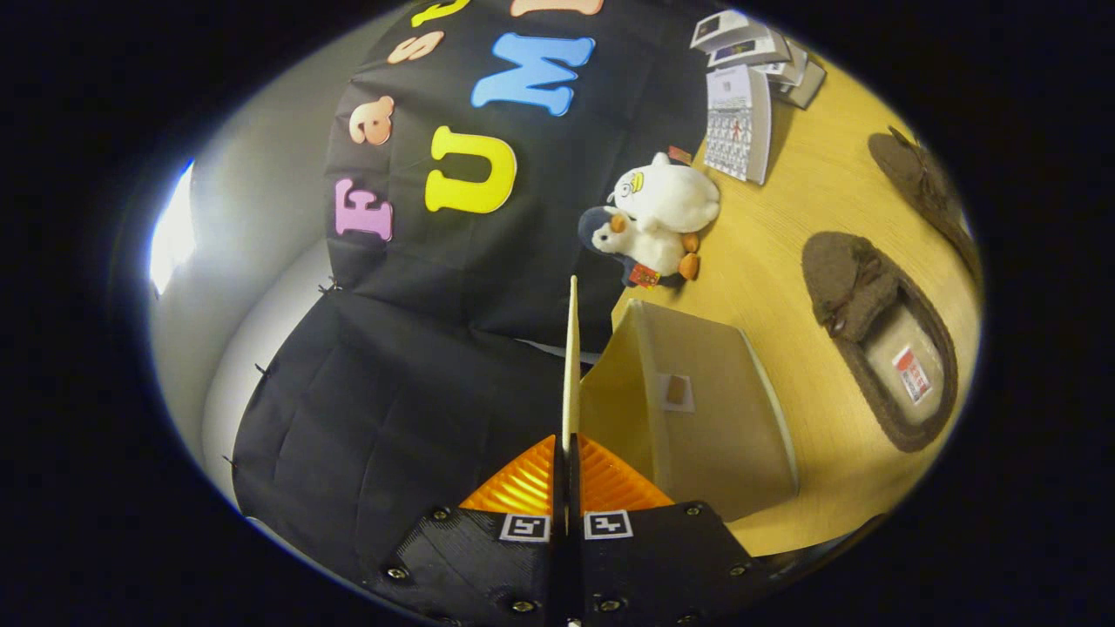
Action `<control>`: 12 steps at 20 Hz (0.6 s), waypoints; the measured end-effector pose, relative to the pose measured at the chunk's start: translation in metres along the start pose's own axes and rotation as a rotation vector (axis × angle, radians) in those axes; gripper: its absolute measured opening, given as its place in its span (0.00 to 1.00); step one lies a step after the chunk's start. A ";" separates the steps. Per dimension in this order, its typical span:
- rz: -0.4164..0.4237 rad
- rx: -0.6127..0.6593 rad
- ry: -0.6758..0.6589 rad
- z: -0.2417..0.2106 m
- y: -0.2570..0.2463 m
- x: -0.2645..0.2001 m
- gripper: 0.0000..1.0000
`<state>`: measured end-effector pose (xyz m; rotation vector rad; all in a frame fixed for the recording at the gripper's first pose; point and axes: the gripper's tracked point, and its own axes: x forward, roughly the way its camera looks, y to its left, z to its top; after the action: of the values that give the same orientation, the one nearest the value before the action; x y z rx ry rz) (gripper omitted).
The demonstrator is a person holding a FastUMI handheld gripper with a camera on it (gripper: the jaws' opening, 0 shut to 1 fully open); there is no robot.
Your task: Open the storage box then place both shoes into the box .Put the left shoe in first, then the right shoe, with the right side of both shoes facing outward in a uniform manner.
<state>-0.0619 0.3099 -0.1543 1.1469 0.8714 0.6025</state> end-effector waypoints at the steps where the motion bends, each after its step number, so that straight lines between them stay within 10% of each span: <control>1: 0.008 -0.017 0.011 -0.001 0.011 0.003 0.00; 12: -0.017 -0.285 0.031 -0.039 0.110 0.056 0.00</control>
<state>-0.0622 0.4099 -0.0714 0.8736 0.7914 0.7077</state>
